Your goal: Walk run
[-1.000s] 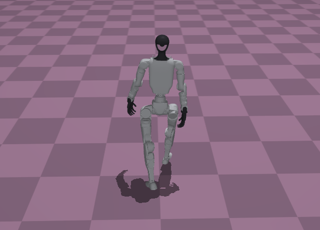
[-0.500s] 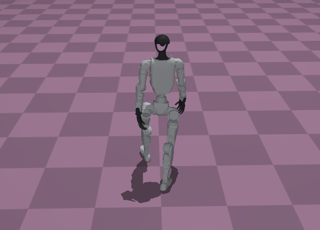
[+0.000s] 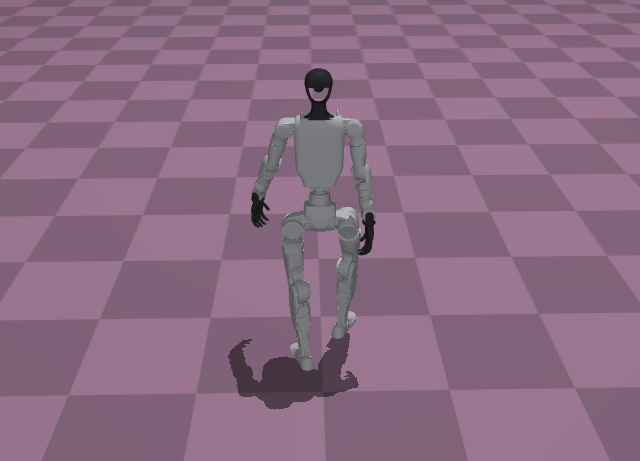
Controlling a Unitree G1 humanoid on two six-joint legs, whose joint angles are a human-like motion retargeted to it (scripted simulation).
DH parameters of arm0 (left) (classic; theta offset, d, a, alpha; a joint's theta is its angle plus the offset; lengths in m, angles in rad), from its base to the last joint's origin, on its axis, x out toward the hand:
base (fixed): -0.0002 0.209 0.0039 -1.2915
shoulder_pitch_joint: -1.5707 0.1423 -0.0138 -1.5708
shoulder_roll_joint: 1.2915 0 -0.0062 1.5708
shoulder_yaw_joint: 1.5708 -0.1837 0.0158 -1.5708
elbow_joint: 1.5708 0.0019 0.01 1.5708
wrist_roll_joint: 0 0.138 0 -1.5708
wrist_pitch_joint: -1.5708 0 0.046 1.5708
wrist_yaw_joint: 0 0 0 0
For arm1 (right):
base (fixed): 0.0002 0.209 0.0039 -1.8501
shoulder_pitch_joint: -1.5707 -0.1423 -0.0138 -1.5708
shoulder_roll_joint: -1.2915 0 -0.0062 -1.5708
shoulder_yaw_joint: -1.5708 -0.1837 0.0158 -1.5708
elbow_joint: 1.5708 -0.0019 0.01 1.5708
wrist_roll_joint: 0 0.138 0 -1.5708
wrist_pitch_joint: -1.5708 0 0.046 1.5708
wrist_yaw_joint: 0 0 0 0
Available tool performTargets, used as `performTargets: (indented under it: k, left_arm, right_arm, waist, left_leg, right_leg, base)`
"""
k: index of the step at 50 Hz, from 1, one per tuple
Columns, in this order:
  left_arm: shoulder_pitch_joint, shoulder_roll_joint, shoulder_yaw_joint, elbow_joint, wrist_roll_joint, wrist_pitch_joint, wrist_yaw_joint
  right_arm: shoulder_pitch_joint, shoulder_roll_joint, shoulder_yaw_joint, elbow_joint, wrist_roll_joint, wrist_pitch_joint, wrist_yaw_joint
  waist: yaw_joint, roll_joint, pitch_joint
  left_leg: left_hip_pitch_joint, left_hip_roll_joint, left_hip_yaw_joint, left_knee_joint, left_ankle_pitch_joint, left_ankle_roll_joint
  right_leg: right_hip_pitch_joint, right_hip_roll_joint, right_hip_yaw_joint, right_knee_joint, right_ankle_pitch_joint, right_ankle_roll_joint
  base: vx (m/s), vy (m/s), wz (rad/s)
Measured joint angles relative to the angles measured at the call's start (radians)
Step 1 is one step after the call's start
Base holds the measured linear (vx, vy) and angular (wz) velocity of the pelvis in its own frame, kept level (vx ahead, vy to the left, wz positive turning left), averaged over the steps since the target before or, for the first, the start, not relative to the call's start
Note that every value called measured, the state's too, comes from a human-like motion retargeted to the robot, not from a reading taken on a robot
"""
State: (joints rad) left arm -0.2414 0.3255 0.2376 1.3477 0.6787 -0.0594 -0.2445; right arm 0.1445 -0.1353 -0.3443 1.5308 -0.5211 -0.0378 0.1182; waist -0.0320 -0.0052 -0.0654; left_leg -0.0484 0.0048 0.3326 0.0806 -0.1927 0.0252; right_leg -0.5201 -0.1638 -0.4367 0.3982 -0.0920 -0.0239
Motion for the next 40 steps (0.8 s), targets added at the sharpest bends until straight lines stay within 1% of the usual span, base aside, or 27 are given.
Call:
performTargets:
  k: [2, 3, 4, 5, 7, 8, 9, 10, 12, 13, 15, 16, 17, 18, 20, 22, 24, 25, 28, 30, 32, 33, 35, 37, 40]
  left_arm:
    - [-0.020, 0.000, -0.004, -0.043, -0.026, -0.024, -0.010]
    - [-0.021, -0.002, -0.006, -0.061, -0.037, -0.035, -0.014]
    - [-0.018, -0.007, -0.006, -0.079, -0.045, -0.044, -0.016]
    - [-0.012, -0.013, -0.006, -0.096, -0.052, -0.054, -0.017]
    - [0.012, -0.034, 0.001, -0.124, -0.061, -0.076, -0.008]
    - [0.029, -0.044, 0.007, -0.129, -0.064, -0.088, -0.002]
    - [0.053, -0.051, 0.011, -0.125, -0.062, -0.094, 0.000]
    - [0.081, -0.055, 0.014, -0.116, -0.059, -0.097, 0.000]
    - [0.136, -0.073, 0.029, -0.084, -0.012, -0.080, -0.003]
    - [0.162, -0.088, 0.038, -0.063, 0.023, -0.067, -0.001]
    - [0.209, -0.115, 0.061, -0.014, 0.089, -0.044, 0.008]
    - [0.229, -0.120, 0.067, 0.020, 0.113, -0.029, 0.011]
    - [0.247, -0.122, 0.070, 0.053, 0.132, -0.013, 0.012]
    - [0.261, -0.119, 0.065, 0.087, 0.142, 0.006, 0.008]
    - [0.282, -0.117, 0.064, 0.130, 0.155, 0.037, 0.003]
    - [0.308, -0.126, 0.079, 0.160, 0.162, 0.055, 0.002]
    - [0.335, -0.138, 0.105, 0.182, 0.155, 0.063, 0.008]
    - [0.352, -0.145, 0.122, 0.193, 0.146, 0.068, 0.012]
    - [0.393, -0.158, 0.154, 0.212, 0.111, 0.081, 0.014]
    - [0.411, -0.168, 0.164, 0.221, 0.086, 0.089, 0.017]
    - [0.421, -0.182, 0.170, 0.226, 0.081, 0.097, 0.021]
    - [0.426, -0.189, 0.170, 0.227, 0.086, 0.100, 0.019]
    - [0.429, -0.197, 0.166, 0.230, 0.106, 0.102, 0.003]
    - [0.426, -0.196, 0.160, 0.232, 0.138, 0.110, -0.025]
    - [0.417, -0.193, 0.155, 0.222, 0.178, 0.129, -0.045]
  right_arm:
    - [0.017, 0.005, -0.013, 0.015, 0.012, 0.012, 0.011]
    - [0.024, 0.006, -0.016, 0.020, 0.020, 0.015, 0.018]
    - [0.030, 0.006, -0.017, 0.025, 0.028, 0.017, 0.026]
    - [0.037, 0.005, -0.019, 0.029, 0.035, 0.018, 0.035]
    - [0.032, 0.000, -0.027, 0.034, 0.041, 0.023, 0.056]
    - [0.027, -0.002, -0.031, 0.033, 0.040, 0.025, 0.062]
    - [0.026, -0.004, -0.029, 0.030, 0.042, 0.022, 0.064]
    - [0.026, -0.005, -0.025, 0.027, 0.044, 0.017, 0.065]
    - [0.023, -0.006, -0.020, 0.027, 0.049, 0.011, 0.071]
    - [0.018, -0.006, -0.024, 0.026, 0.048, 0.013, 0.070]
    - [0.009, -0.006, -0.019, 0.023, 0.054, 0.016, 0.057]
    - [0.003, -0.007, -0.004, 0.019, 0.065, 0.012, 0.050]
    - [-0.008, -0.010, 0.011, 0.016, 0.074, 0.008, 0.045]
    - [-0.026, -0.014, 0.024, 0.013, 0.079, 0.005, 0.045]
    - [-0.066, -0.024, 0.037, 0.009, 0.067, 0.004, 0.047]
    - [-0.126, -0.040, 0.048, 0.004, 0.035, 0.008, 0.032]
    - [-0.176, -0.057, 0.072, -0.010, 0.016, 0.007, 0.011]
    - [-0.202, -0.066, 0.090, -0.021, 0.008, 0.003, 0.001]
    - [-0.266, -0.082, 0.117, -0.065, -0.023, -0.011, -0.007]
    - [-0.301, -0.086, 0.124, -0.104, -0.046, -0.021, -0.004]
    - [-0.322, -0.087, 0.125, -0.140, -0.061, -0.035, -0.002]
    - [-0.332, -0.087, 0.130, -0.161, -0.061, -0.047, -0.003]
    - [-0.338, -0.088, 0.139, -0.188, -0.053, -0.066, -0.003]
    - [-0.331, -0.081, 0.145, -0.205, -0.041, -0.095, 0.007]
    - [-0.301, -0.073, 0.149, -0.207, -0.030, -0.116, 0.037]
  waist:
    - [-0.006, -0.006, -0.011]
    - [0.002, -0.004, -0.018]
    - [0.010, -0.005, -0.025]
    - [0.018, -0.008, -0.031]
    - [0.024, -0.009, -0.047]
    - [0.018, -0.004, -0.056]
    - [0.000, 0.000, -0.060]
    - [-0.024, 0.003, -0.061]
    - [-0.046, 0.015, -0.061]
    - [-0.052, 0.016, -0.059]
    - [-0.035, -0.025, -0.061]
    - [-0.013, -0.050, -0.056]
    - [0.004, -0.076, -0.050]
    - [0.015, -0.102, -0.041]
    - [0.033, -0.136, -0.017]
    - [0.067, -0.131, 0.006]
    - [0.101, -0.115, 0.015]
    - [0.119, -0.112, 0.018]
    - [0.167, -0.093, 0.024]
    - [0.193, -0.068, 0.036]
    - [0.219, -0.052, 0.048]
    - [0.235, -0.049, 0.051]
    - [0.258, -0.055, 0.052]
    - [0.265, -0.053, 0.044]
    - [0.278, -0.055, 0.027]
  left_leg:
    - [0.053, -0.018, -0.005, -0.023, -0.024, -0.020]
    - [0.074, -0.019, 0.001, -0.033, -0.033, -0.033]
    - [0.094, -0.023, 0.006, -0.036, -0.042, -0.045]
    - [0.114, -0.028, 0.012, -0.038, -0.053, -0.058]
    - [0.137, -0.042, 0.012, -0.024, -0.069, -0.081]
    - [0.146, -0.045, 0.006, -0.012, -0.068, -0.095]
    - [0.163, -0.049, -0.011, 0.006, -0.048, -0.113]
    - [0.185, -0.053, -0.034, 0.028, -0.018, -0.132]
    - [0.203, -0.045, -0.077, 0.092, 0.103, -0.171]
    - [0.203, -0.038, -0.082, 0.143, 0.188, -0.182]
    - [0.198, -0.038, -0.002, 0.254, 0.357, -0.162]
    - [0.171, -0.049, 0.021, 0.351, 0.424, -0.150]
    - [0.139, -0.052, 0.042, 0.456, 0.468, -0.137]
    - [0.096, -0.037, 0.063, 0.576, 0.465, -0.123]
    - [0.019, 0.012, 0.099, 0.753, 0.386, -0.090]
    - [-0.097, 0.086, 0.110, 0.875, 0.312, -0.076]
    - [-0.194, 0.115, 0.106, 0.884, 0.261, -0.087]
    - [-0.241, 0.128, 0.119, 0.861, 0.229, -0.087]
    - [-0.348, 0.155, 0.172, 0.703, 0.162, -0.053]
    - [-0.398, 0.136, 0.158, 0.522, 0.153, -0.041]
    - [-0.436, 0.099, 0.100, 0.347, 0.153, -0.034]
    - [-0.466, 0.077, 0.055, 0.254, 0.139, -0.025]
    - [-0.504, 0.044, 0.017, 0.135, 0.143, -0.008]
    - [-0.520, 0.027, 0.042, 0.092, 0.144, -0.007]
    - [-0.527, 0.014, 0.029, 0.156, 0.194, 0.064]
  right_leg:
    - [-0.043, 0.033, 0.016, -0.175, -0.043, -0.022]
    - [-0.066, 0.053, 0.046, -0.222, -0.058, -0.021]
    - [-0.079, 0.058, 0.038, -0.245, -0.069, -0.017]
    - [-0.089, 0.057, 0.012, -0.255, -0.078, -0.012]
    - [-0.103, 0.045, -0.015, -0.192, -0.064, -0.065]
    - [-0.108, 0.041, -0.008, -0.151, -0.046, -0.101]
    - [-0.094, 0.030, -0.019, -0.129, -0.001, -0.104]
    - [-0.070, 0.017, -0.038, -0.117, 0.057, -0.090]
    - [-0.062, 0.030, 0.074, -0.049, 0.064, -0.095]
    - [-0.044, 0.031, 0.126, -0.029, 0.054, -0.093]
    - [0.026, 0.014, 0.178, -0.042, 0.015, -0.096]
    - [0.083, -0.019, 0.128, -0.070, 0.005, -0.096]
    - [0.137, -0.050, 0.083, -0.094, -0.008, -0.094]
    - [0.185, -0.078, 0.052, -0.110, -0.024, -0.087]
    - [0.245, -0.083, 0.088, -0.133, -0.046, -0.075]
    - [0.322, -0.059, 0.046, -0.188, -0.050, -0.064]
    - [0.382, -0.024, 0.002, -0.243, -0.052, -0.061]
    - [0.404, -0.004, 0.009, -0.264, -0.056, -0.059]
    - [0.467, 0.043, -0.007, -0.304, -0.079, -0.044]
    - [0.516, 0.085, -0.002, -0.329, -0.097, -0.035]
    - [0.566, 0.114, 0.002, -0.348, -0.116, -0.021]
    - [0.595, 0.119, -0.002, -0.357, -0.131, -0.008]
    - [0.630, 0.113, -0.001, -0.359, -0.151, 0.016]
    - [0.665, 0.118, 0.008, -0.348, -0.167, 0.057]
    - [0.699, 0.114, 0.040, -0.322, -0.152, 0.134]
  base:
    - [0.61, 0.00, 0.31]
    - [0.92, -0.07, -0.08]
    - [1.19, -0.13, -0.21]
    - [1.13, -0.11, -0.14]
    - [0.79, -0.02, 0.03]
    - [0.82, -0.04, 0.38]
    - [1.10, -0.14, 0.68]
    - [1.15, -0.16, 0.82]
    - [1.02, -0.14, 0.79]
    - [1.05, -0.17, 0.58]
    - [0.92, -0.16, 0.04]
    - [0.89, -0.20, -0.32]
    - [1.01, -0.26, -0.13]
    - [0.98, -0.25, 0.19]
    - [0.79, -0.19, 0.34]
    - [0.53, -0.11, 0.00]
    - [0.58, -0.10, -0.39]
    - [0.65, -0.12, -0.53]
    - [0.65, -0.10, -0.50]
    - [0.68, -0.06, -0.45]
    - [0.67, -0.02, -0.50]
    - [0.70, -0.01, -0.52]
    - [0.76, 0.01, -0.42]
    - [0.89, 0.05, -0.23]
    - [0.95, 0.08, -0.32]
